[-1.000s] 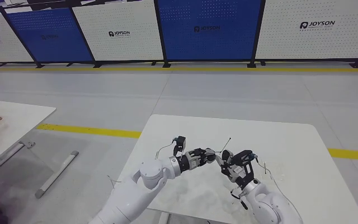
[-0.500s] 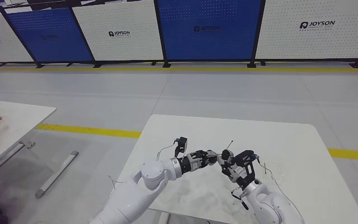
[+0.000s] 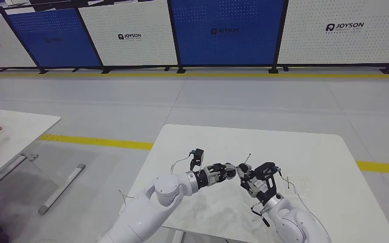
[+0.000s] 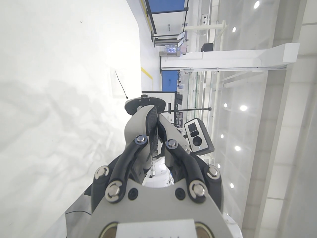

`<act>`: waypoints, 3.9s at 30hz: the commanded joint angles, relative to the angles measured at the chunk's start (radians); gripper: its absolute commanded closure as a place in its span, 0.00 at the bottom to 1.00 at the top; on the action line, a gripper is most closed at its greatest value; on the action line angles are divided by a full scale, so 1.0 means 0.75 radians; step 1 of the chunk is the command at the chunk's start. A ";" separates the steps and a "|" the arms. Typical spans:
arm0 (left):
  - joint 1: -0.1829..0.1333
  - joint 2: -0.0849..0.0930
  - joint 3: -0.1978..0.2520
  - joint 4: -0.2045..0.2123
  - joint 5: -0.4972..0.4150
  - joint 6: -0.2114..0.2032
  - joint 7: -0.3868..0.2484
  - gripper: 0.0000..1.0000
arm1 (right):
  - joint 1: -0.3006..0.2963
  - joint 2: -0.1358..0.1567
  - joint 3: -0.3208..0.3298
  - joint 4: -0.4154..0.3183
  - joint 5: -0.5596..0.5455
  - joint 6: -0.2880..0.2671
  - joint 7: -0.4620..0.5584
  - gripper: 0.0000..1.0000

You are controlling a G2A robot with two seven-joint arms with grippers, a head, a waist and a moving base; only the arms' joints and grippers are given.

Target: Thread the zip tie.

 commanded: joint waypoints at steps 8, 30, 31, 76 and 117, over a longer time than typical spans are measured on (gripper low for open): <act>-0.004 -0.002 0.004 0.005 0.001 -0.005 0.006 1.00 | 0.011 0.010 -0.017 0.012 0.012 0.000 -0.011 1.00; 0.012 -0.005 -0.009 -0.002 -0.044 -0.061 0.001 1.00 | 0.032 0.030 -0.052 0.039 0.047 0.000 -0.021 1.00; 0.012 -0.005 -0.011 0.000 -0.044 -0.060 0.004 1.00 | 0.033 0.031 -0.054 0.040 0.053 0.000 -0.019 1.00; 0.000 -0.012 0.013 0.023 0.007 -0.040 0.022 1.00 | 0.017 0.046 -0.029 -0.002 0.059 0.002 -0.015 0.79; 0.013 -0.015 -0.016 0.029 -0.055 -0.127 -0.010 1.00 | 0.033 0.022 -0.036 0.038 0.034 0.000 0.002 1.00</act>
